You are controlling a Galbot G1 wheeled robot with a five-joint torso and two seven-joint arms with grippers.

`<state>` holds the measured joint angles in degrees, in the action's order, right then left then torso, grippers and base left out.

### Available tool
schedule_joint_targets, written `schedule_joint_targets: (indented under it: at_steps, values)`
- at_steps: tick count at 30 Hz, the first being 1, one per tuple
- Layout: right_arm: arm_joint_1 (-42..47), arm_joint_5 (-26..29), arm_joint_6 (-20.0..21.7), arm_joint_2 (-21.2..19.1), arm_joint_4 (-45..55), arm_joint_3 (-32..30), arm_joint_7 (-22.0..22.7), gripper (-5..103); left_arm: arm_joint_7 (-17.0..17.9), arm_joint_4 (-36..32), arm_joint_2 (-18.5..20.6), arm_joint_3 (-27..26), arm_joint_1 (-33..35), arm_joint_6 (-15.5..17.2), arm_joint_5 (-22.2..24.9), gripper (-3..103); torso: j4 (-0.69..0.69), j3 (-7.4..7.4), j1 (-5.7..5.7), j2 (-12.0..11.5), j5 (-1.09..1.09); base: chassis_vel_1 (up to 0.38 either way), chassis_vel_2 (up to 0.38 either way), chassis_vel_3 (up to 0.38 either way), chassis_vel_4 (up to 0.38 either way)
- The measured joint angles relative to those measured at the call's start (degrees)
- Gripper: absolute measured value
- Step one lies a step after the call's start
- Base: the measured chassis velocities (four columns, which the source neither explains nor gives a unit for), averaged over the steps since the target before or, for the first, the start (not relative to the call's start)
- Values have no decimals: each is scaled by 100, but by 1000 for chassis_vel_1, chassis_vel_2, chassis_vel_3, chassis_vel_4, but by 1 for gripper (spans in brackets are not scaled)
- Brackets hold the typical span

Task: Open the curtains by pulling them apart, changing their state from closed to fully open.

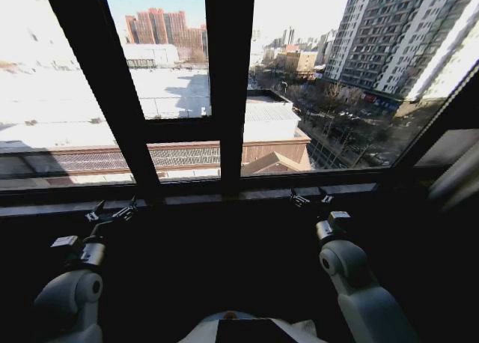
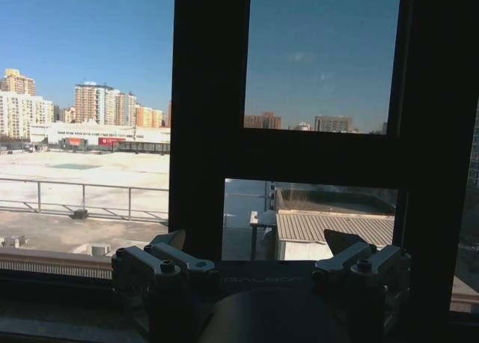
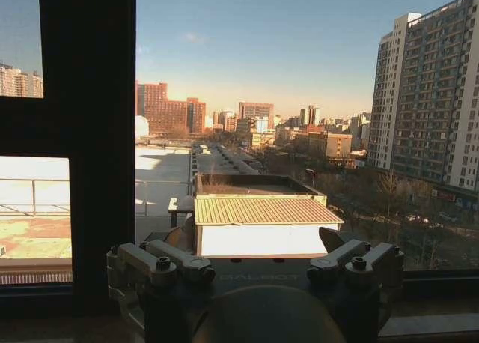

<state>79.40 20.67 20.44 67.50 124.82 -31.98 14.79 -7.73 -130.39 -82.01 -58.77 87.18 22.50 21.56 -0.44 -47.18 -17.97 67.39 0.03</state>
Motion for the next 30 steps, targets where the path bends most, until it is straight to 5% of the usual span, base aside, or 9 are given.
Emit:
schedule_joint_targets:
  at_steps: [14,30]
  values:
    - [97,-27,-93,-53,44,-104,2,100,-5,-81,-42,-55,50,-61,-1,100,1,-3,-9,-4,2,142,-347,-131,346]
    - [149,39,-150,-56,41,-221,20,100,6,-85,-6,3,18,-49,-54,100,0,0,2,1,-2,368,-350,-369,345]
